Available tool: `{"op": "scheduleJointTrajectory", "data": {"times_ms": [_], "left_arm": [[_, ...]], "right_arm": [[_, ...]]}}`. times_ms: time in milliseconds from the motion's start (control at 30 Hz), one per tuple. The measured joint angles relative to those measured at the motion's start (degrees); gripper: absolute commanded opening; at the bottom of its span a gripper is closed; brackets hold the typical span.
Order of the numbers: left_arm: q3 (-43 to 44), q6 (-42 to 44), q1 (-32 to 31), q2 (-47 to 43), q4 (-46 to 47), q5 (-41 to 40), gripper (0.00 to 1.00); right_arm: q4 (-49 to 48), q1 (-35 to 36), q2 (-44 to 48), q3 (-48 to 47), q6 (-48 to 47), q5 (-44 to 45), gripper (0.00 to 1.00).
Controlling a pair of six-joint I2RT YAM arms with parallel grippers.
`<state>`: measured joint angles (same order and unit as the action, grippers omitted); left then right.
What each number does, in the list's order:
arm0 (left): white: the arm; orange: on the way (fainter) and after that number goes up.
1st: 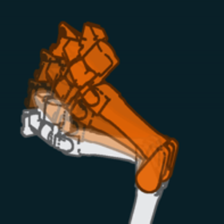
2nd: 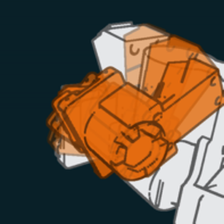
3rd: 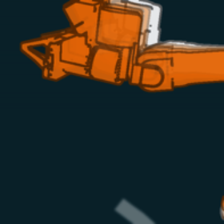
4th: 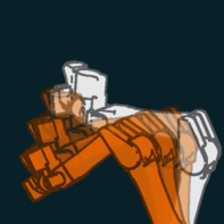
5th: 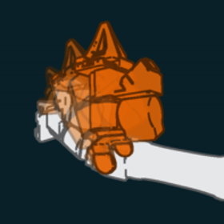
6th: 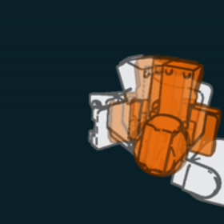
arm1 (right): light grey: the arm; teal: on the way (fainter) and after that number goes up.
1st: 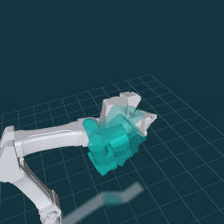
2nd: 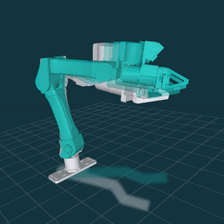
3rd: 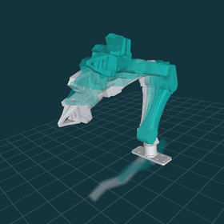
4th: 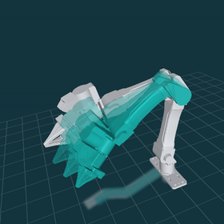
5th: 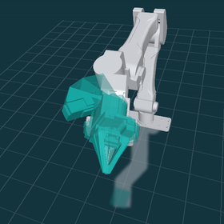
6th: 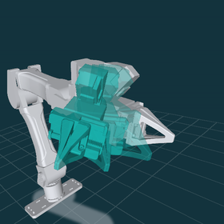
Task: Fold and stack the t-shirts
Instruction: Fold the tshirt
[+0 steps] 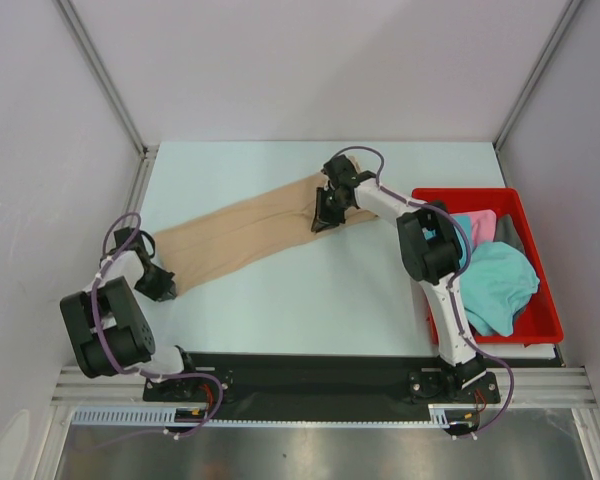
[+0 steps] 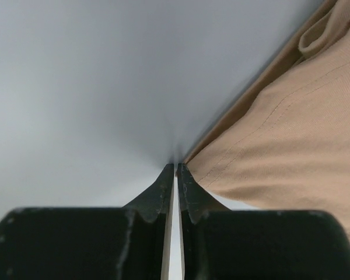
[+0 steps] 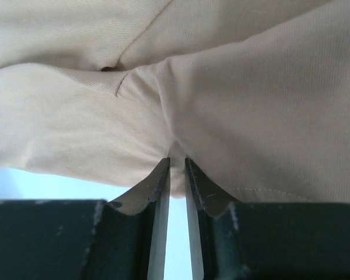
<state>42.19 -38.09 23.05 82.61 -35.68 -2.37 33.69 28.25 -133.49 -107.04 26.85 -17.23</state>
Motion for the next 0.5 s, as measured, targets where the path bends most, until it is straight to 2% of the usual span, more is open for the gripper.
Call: {"op": "scheduleJointTrajectory", "data": {"times_ms": [33,167,233,333,433,500], "left_arm": [[-0.2,-0.5,0.0,-0.3,0.0,-0.1,0.1],[-0.6,-0.9,0.0,-1.9,-1.9,-0.5,0.11],[-1.0,-0.9,-0.2,-4.1,-3.9,-0.4,0.13],[-1.0,-0.9,-1.6,-8.7,-5.4,-0.5,0.17],[-1.0,-0.9,-3.9,-11.7,-5.4,-0.2,0.18],[-1.0,-0.9,-4.7,-11.8,-5.2,0.2,0.17]], "right_arm": [[0.3,0.1,0.2,0.0,-0.2,0.2,0.25],[3.0,-0.1,3.6,1.8,-0.3,1.4,0.49],[4.7,-0.6,7.1,3.4,0.0,2.4,0.56],[6.9,-2.5,12.7,5.0,0.0,5.1,0.56],[8.0,-6.9,17.3,5.2,-0.9,9.7,0.5],[7.7,-10.2,19.0,6.1,-1.9,12.2,0.41]]}}
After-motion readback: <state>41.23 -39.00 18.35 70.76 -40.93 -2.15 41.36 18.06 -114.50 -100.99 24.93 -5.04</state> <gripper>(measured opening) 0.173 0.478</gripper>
